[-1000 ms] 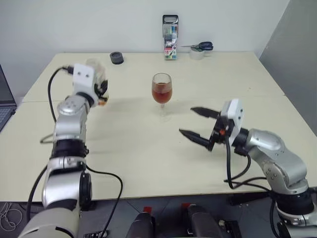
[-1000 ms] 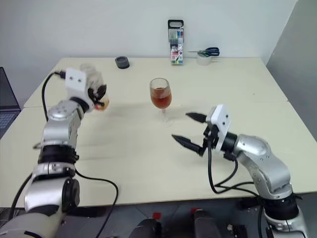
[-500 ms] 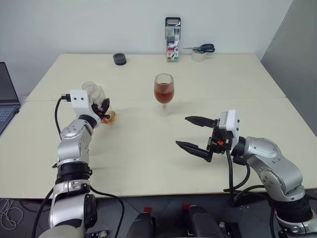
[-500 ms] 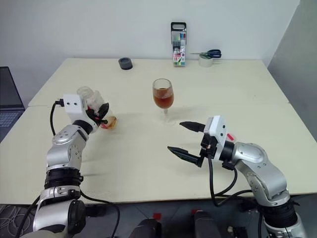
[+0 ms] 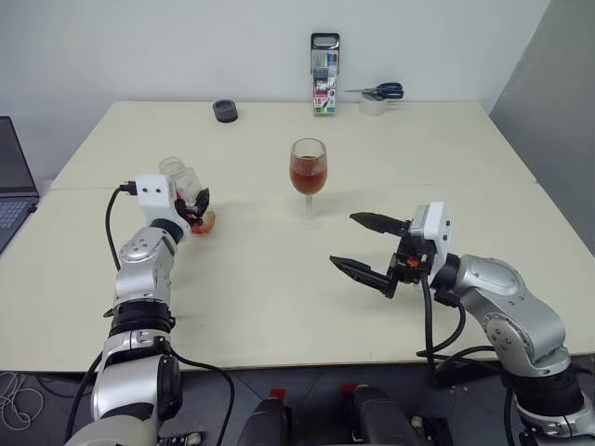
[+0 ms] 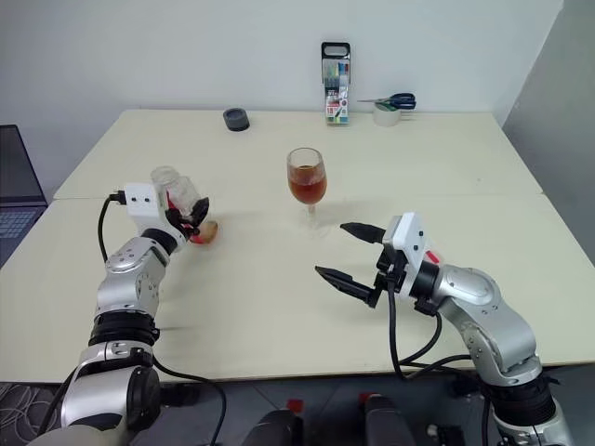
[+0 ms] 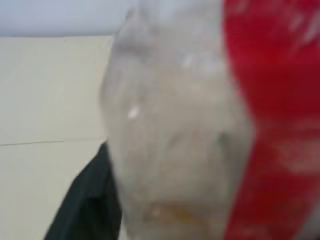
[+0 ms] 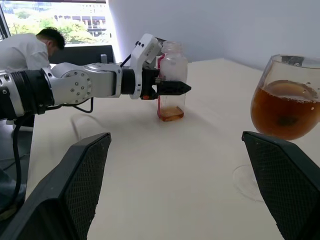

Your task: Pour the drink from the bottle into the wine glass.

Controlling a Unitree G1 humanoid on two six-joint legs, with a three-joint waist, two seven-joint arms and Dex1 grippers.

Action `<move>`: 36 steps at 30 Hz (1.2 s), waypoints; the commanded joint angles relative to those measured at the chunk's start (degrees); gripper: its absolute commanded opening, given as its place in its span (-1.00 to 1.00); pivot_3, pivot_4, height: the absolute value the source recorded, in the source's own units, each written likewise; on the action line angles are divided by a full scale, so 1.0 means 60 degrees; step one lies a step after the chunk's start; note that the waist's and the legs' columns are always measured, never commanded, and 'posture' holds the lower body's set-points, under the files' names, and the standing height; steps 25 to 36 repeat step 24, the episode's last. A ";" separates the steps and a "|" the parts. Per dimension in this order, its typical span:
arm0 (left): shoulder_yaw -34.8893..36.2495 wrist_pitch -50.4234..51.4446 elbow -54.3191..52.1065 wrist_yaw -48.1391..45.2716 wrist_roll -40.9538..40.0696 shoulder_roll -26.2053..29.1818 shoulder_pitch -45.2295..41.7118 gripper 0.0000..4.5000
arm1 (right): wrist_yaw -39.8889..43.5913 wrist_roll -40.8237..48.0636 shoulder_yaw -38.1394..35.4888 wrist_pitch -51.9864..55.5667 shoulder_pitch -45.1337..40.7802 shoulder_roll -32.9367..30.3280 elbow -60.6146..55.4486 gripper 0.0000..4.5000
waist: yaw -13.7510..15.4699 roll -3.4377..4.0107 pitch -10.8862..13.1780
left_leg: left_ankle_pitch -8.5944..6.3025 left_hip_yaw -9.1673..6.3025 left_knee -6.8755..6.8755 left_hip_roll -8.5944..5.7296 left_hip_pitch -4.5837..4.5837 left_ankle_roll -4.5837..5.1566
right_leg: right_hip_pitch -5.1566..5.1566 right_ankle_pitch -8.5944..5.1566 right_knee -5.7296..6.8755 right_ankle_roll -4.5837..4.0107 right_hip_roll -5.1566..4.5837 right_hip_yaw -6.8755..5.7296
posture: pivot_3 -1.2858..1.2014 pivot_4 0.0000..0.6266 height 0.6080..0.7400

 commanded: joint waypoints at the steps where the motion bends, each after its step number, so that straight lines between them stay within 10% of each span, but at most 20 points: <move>1: -0.0078 -0.0068 -0.0227 0.0066 0.0129 0.0205 -0.0052 0.89 | -0.0147 0.0157 -0.0157 0.0088 -0.0159 0.0042 -0.0342 1.00 | 0.0003 -0.0001 0.0000 | 0.0000 0.0000 0.0000 0.0000 -0.0002 0.0000 | 0.0000 0.0000 -0.0001 0.0000 0.0000 -0.0002 | 0.03 -0.52 1.00; 11: 0.0200 0.0890 -0.2457 0.0522 -0.0137 0.0140 0.1291 0.99 | -0.0803 0.0034 -0.0496 0.0429 0.0452 -0.0115 -0.0695 1.00 | 0.0003 -0.0001 0.0000 | -0.0001 -0.0010 -0.0007 0.0008 -0.0001 0.0000 | -0.0003 0.0000 -0.0005 0.0000 -0.0006 0.0005 | 0.03 -0.52 1.00; 24: 0.0283 0.3820 -0.8705 0.1507 -0.0828 -0.0613 0.5379 0.99 | -0.5618 -0.2704 -0.0766 0.1479 0.2959 0.1721 -0.0935 1.00 | 0.0031 0.0000 -0.0002 | -0.0002 -0.0010 -0.0015 0.0012 0.0004 -0.0005 | 0.0003 -0.0002 -0.0011 0.0002 -0.0014 0.0024 | 0.03 -0.52 1.00; 36: 0.0283 0.3820 -0.8705 0.1507 -0.0828 -0.0613 0.5379 0.99 | -0.5618 -0.2704 -0.0766 0.1479 0.2959 0.1721 -0.0935 1.00 | 0.0031 0.0000 -0.0002 | -0.0002 -0.0010 -0.0015 0.0012 0.0004 -0.0005 | 0.0003 -0.0002 -0.0011 0.0002 -0.0014 0.0024 | 0.03 -0.52 1.00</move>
